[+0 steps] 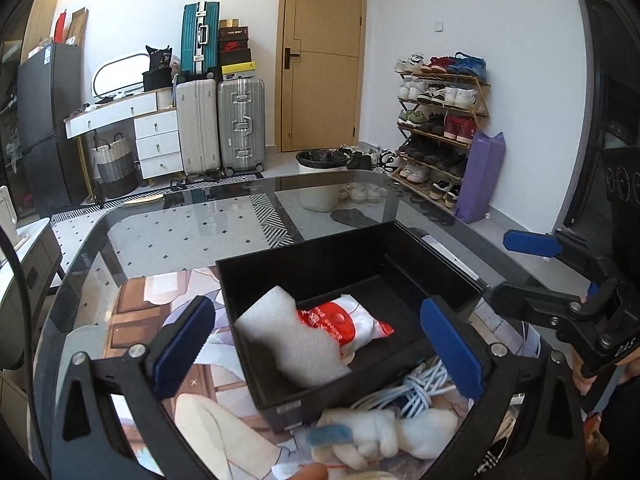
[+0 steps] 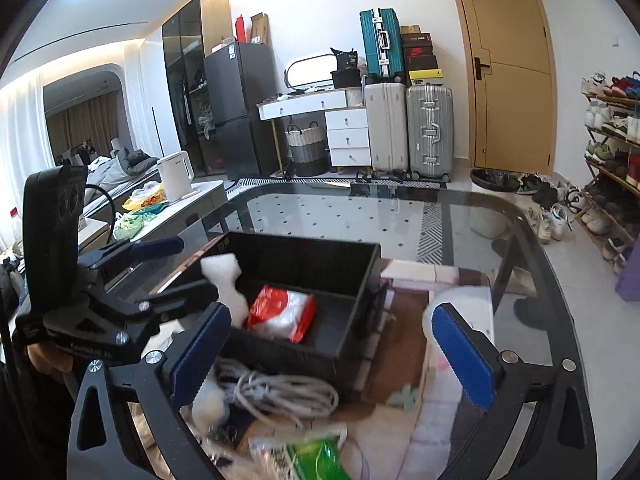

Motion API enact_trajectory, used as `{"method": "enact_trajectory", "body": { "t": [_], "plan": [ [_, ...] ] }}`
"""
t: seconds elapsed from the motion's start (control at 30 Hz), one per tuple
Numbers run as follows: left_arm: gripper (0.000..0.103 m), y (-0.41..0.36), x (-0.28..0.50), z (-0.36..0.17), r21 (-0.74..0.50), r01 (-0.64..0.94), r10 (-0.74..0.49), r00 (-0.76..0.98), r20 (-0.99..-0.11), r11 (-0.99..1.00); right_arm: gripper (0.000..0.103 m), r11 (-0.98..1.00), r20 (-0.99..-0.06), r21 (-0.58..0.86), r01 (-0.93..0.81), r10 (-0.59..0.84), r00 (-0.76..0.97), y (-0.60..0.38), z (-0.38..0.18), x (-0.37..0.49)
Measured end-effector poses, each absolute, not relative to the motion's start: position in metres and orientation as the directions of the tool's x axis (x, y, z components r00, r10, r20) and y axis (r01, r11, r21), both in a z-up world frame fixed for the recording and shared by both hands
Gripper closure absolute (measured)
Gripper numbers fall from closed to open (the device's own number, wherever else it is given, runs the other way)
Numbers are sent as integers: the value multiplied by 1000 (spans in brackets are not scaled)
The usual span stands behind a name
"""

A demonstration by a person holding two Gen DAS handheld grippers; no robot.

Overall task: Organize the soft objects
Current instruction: 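Lower both items into the black box and open both tools, then move the right tool to the green-and-white packet and grasp it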

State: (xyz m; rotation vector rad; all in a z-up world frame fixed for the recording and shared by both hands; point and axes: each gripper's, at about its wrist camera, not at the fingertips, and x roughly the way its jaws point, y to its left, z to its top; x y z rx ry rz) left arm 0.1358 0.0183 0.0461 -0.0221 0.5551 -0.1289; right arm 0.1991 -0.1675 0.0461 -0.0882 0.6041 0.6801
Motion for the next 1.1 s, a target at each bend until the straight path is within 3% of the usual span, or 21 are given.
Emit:
{"method": "enact_trajectory", "body": {
  "t": [0.53,1.1],
  "plan": [
    [0,24,90,44,-52,60,-78,840,-538,997,1,831,-635,98,-548,476,609,-193,26,177],
    [0,32,56,24,-42,9,-32,820,-571,999,1,773,-718,50,-632,468,515,-188,8,154]
  ]
}}
